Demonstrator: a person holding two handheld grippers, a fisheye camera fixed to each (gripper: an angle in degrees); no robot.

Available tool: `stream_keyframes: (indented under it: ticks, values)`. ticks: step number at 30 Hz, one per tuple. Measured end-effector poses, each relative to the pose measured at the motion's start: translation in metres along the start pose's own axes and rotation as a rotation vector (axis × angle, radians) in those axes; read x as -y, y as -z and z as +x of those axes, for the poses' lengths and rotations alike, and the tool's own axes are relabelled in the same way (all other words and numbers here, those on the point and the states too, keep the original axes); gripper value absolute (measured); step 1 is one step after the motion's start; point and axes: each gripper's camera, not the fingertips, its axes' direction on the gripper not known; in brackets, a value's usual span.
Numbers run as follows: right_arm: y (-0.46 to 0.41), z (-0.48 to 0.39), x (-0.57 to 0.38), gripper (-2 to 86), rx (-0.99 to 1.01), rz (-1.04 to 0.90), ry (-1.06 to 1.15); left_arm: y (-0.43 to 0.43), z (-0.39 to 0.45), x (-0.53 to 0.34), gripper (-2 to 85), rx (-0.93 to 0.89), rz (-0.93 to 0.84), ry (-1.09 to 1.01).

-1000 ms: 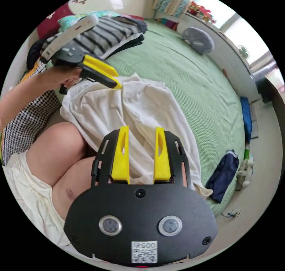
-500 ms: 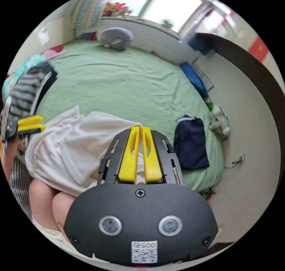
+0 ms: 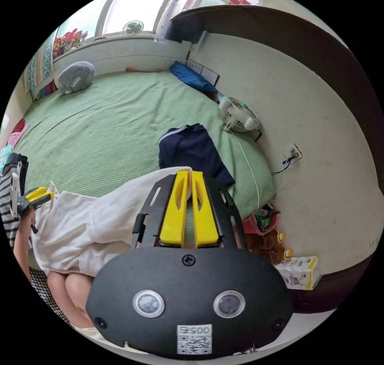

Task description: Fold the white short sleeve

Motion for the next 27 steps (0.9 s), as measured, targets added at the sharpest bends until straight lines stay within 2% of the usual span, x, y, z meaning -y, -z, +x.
stream_keyframes:
  ticks: [4,7,11,12,19,22,25,27]
  values:
    - [-0.003,0.004,0.001,-1.6,-0.001,-0.011,0.001,0.006,0.012,-0.006,6.8,-0.005,0.008,-0.073]
    - [-0.003,0.0,0.005,-1.6,-0.007,0.002,0.004,0.019,0.008,-0.007,3.2,-0.007,-0.027,-0.048]
    - [0.004,-0.007,0.024,-1.6,0.014,0.034,0.032,0.07,-0.011,-0.019,2.1,0.167,0.077,-0.039]
    - [0.008,-0.009,0.035,-1.6,0.042,0.043,0.03,0.088,-0.022,-0.023,2.0,0.162,0.109,-0.029]
    - [0.039,-0.068,0.13,-1.6,0.09,0.198,0.048,0.196,-0.104,-0.063,1.5,0.231,0.317,0.241]
    - [0.054,-0.104,0.177,-1.4,0.191,0.22,0.008,0.228,-0.132,-0.082,1.3,0.236,0.371,0.343]
    - [0.058,-0.14,0.207,-0.2,0.376,0.211,0.028,0.24,-0.147,-0.097,1.2,0.286,0.392,0.43]
    - [0.044,-0.17,0.21,4.1,0.524,0.095,0.09,0.234,-0.152,-0.104,1.3,0.324,0.347,0.433]
